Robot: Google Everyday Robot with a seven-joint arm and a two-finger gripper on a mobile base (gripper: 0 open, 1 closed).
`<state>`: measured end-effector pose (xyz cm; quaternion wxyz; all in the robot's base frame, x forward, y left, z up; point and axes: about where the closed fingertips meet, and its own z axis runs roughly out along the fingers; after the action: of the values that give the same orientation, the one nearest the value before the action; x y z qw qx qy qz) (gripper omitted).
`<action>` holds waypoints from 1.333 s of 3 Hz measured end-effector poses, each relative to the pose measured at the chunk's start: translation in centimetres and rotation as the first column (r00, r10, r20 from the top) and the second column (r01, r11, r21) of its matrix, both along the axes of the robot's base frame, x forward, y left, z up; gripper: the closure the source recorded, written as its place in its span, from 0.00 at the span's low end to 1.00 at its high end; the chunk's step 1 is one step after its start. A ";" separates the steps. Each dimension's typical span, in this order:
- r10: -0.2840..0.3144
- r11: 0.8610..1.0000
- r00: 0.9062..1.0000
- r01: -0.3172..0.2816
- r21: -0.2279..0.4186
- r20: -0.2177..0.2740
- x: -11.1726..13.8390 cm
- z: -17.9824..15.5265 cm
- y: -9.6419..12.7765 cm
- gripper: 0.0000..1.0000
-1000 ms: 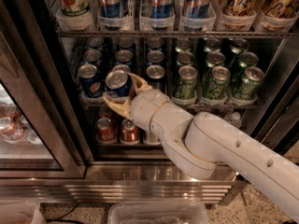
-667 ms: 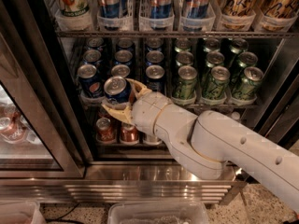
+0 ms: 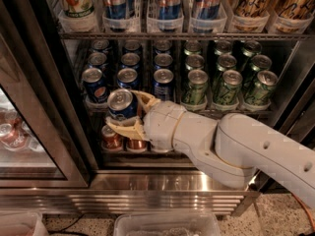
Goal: Pick pepsi can from middle shelf of fridge
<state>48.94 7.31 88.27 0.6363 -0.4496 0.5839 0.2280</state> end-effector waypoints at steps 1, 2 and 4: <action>0.091 0.996 0.996 -0.091 0.012 -0.010 -2.0 0.2 -0.1 1.00; 0.095 0.995 0.995 -0.095 0.016 -0.008 -2.0 0.3 0.0 1.00; 0.159 0.987 0.987 -0.159 -0.006 -0.017 -5.3 1.0 -1.1 1.00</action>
Offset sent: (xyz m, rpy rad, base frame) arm -0.0266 -0.0060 0.0020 0.0257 0.0210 0.1231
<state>43.68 6.17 89.24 0.6094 -0.4953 0.5523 0.2796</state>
